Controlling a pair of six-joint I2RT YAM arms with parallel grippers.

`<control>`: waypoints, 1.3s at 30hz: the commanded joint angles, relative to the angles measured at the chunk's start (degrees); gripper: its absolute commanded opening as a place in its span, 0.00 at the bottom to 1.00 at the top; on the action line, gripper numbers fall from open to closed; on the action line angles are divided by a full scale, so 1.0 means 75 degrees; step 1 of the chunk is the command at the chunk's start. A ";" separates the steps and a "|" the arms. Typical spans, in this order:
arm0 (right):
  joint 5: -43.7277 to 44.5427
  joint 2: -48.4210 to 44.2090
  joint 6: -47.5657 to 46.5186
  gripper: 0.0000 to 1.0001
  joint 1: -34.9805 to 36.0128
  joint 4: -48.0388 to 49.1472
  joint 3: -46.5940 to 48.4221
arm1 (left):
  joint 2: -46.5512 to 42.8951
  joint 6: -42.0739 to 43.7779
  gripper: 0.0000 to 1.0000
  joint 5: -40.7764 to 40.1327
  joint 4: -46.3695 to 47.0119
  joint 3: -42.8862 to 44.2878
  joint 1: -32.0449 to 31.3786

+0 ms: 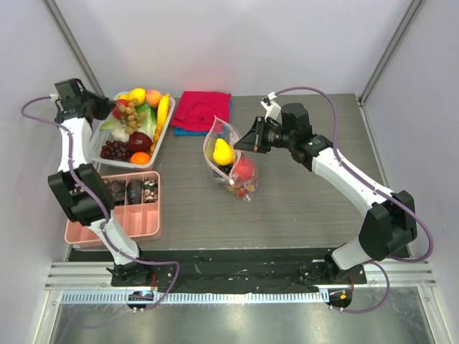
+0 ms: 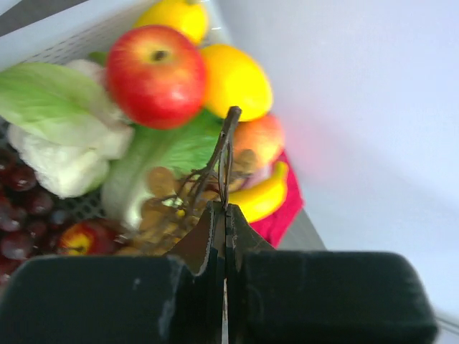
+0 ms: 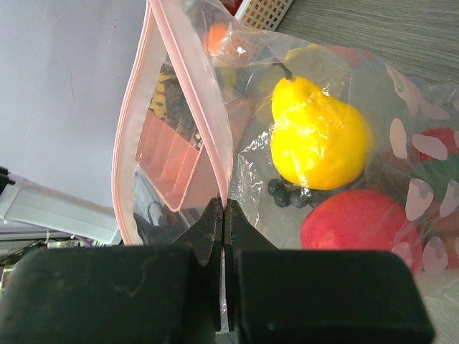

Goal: Place the food in the zip-top bag and seal the zipper
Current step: Pick up the fake fruit from the bin, then place the fake fruit in the zipper food storage bag.

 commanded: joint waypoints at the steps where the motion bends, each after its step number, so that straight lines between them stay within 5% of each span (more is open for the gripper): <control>1: -0.0025 -0.0328 -0.0064 0.01 0.0018 0.0373 0.0075 | -0.1200 0.0018 0.00 0.0381 0.0310 0.0119 -0.0019; 9: -0.0025 -0.0293 -0.0146 0.01 0.0018 0.0373 0.0122 | -0.2537 0.0370 0.00 0.1281 0.0029 0.0271 -0.0721; 24: -0.0049 -0.0398 0.0030 0.01 0.0018 0.0350 0.0169 | -0.3816 0.2421 0.00 0.0850 -0.0381 -0.0162 -0.5817; 39: -0.0025 -0.0539 0.0018 0.01 -0.0041 0.0244 0.0122 | -0.4519 0.3358 0.00 0.0055 -0.1236 -0.1885 -0.6183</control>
